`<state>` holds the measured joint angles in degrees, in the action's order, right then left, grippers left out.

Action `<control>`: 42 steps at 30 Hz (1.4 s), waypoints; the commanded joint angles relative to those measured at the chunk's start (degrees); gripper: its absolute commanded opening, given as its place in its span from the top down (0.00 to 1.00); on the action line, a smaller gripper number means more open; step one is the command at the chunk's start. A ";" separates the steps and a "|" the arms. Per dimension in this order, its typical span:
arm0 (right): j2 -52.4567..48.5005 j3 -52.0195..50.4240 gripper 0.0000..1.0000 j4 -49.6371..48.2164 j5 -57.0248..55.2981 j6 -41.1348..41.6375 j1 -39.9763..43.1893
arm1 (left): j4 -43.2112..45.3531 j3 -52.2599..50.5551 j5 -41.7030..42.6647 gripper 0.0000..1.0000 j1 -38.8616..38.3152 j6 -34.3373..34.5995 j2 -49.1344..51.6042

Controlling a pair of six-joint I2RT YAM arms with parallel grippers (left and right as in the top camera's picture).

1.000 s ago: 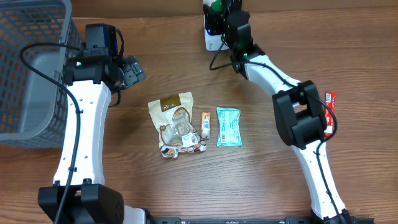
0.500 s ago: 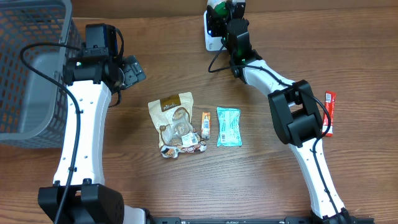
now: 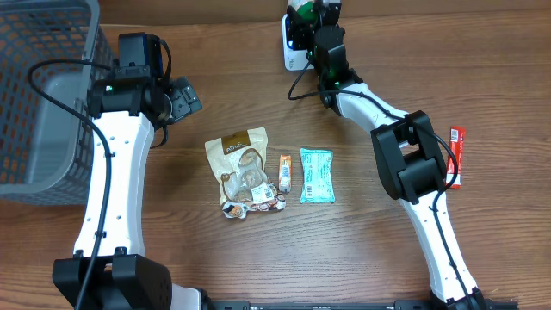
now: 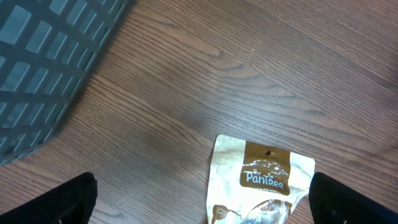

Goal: Scan the item barcode
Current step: 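Hold the green jar's label in front of the scanner, then carry the jar right and lower it beside the red stick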

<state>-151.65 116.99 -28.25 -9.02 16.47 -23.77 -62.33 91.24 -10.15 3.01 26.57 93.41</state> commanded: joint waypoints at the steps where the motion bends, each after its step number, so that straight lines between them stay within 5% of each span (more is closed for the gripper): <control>1: 0.98 1.46 0.96 -1.36 -0.39 0.28 -0.24 | -0.02 0.44 -0.76 0.00 -0.02 -0.24 -0.90; 9: 2.89 1.49 0.97 -7.48 -0.35 0.28 -0.28 | -0.02 0.44 -0.76 0.00 -0.02 -0.24 -0.90; 19: 16.35 1.46 0.97 1.16 2.03 0.28 -0.33 | -0.02 0.46 -0.76 0.00 -0.02 -0.22 -0.90; 33: 45.03 1.46 0.96 52.02 2.01 0.26 1.20 | -0.02 0.46 -0.76 0.00 -0.02 -0.24 -0.90; 42: 49.22 0.98 0.94 94.82 2.01 0.28 2.86 | 0.00 0.44 -0.76 0.00 -0.02 -0.22 -0.90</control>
<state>-102.72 117.86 59.16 -6.83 16.49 -21.85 -62.35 91.24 -10.15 3.01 26.57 93.41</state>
